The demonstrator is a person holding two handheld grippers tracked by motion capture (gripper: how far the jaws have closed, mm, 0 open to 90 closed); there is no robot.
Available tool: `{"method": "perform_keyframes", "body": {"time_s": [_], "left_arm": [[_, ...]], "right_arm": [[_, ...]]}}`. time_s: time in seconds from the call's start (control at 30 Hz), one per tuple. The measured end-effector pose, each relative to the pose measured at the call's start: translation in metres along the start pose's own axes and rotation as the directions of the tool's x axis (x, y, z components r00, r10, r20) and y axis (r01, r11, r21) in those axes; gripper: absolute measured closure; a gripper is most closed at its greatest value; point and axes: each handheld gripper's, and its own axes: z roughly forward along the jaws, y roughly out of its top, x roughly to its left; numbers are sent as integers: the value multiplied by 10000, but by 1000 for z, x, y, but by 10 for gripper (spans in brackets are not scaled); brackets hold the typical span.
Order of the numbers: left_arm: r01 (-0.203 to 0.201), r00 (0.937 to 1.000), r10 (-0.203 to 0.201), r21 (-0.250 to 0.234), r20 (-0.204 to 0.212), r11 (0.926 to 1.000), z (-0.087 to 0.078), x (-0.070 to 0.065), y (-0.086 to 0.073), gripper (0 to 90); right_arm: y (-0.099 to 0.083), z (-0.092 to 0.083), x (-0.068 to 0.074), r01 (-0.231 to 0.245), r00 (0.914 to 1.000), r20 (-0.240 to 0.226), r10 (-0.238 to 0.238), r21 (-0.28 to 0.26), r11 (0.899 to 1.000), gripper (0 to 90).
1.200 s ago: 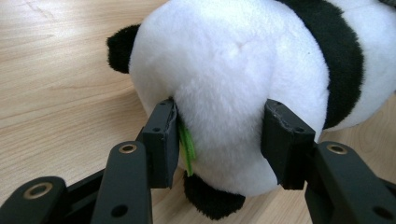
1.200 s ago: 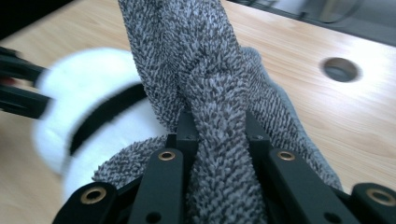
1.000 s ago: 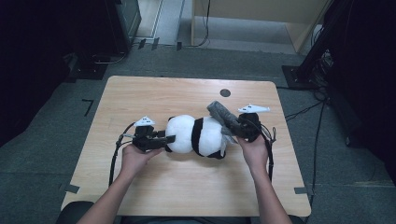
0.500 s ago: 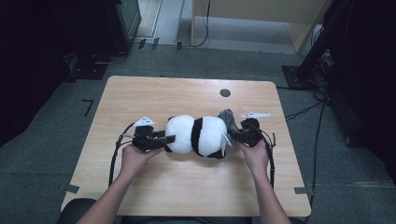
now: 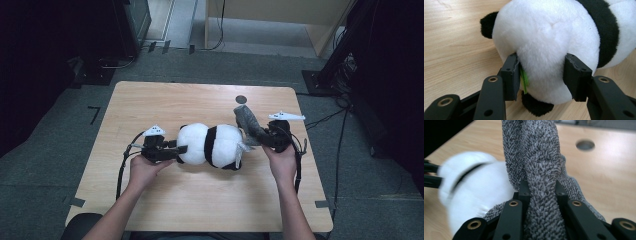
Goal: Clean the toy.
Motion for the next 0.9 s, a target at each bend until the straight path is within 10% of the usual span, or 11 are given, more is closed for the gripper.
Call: {"method": "perform_keyframes", "body": {"time_s": [0.27,0.6,0.73,0.9], "left_arm": [[239,9997,-236,-357,82,9991,1,-1,-3,520],[44,9999,-47,-279,-113,9996,2,-3,-4,522],[6,9996,-8,-80,-295,10000,3,-3,-3,523],[-32,9997,29,-79,-258,10000,5,-1,-2,511]], "right_arm": [[22,6,65,1796,9806,-731,-1819,-359,9831,759],[13,57,122,3359,9304,-1753,-3220,554,9403,757],[-1,79,134,3877,9115,-1982,-3603,1223,9136,756],[-3,78,131,3997,9076,-1890,-3749,1160,9093,756]]}}
